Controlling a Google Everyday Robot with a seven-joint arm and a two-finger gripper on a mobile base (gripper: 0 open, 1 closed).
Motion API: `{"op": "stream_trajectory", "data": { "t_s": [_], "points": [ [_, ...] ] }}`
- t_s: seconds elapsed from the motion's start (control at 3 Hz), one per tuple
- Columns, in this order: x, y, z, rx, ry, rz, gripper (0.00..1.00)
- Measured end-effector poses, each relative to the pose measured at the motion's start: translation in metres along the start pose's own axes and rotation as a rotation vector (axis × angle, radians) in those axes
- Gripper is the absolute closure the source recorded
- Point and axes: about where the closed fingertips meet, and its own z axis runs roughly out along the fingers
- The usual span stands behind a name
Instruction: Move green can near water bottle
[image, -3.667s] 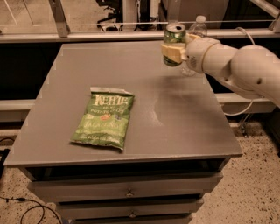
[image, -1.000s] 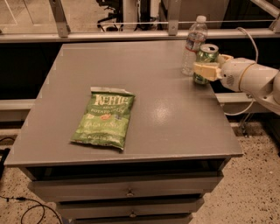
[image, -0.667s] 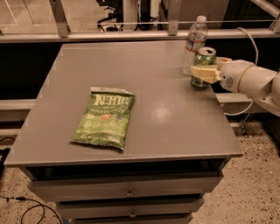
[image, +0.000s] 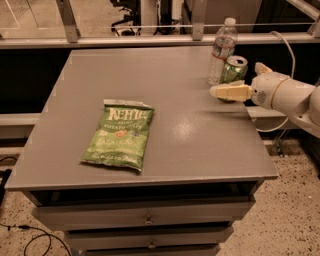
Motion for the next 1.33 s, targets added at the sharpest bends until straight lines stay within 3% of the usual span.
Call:
{"op": "stream_trajectory", "data": {
  "t_s": [0.33,0.67,1.0,1.33],
  "points": [
    [0.0,0.0,0.0,0.0,0.0,0.0,0.0],
    [-0.015,-0.002,-0.022,-0.012,0.015,-0.001,0.0],
    [-0.051,-0.004,-0.068,-0.026,0.025,-0.008,0.0],
    [-0.079,-0.005,-0.115,-0.06,0.023,0.038,0.0]
  ]
}}
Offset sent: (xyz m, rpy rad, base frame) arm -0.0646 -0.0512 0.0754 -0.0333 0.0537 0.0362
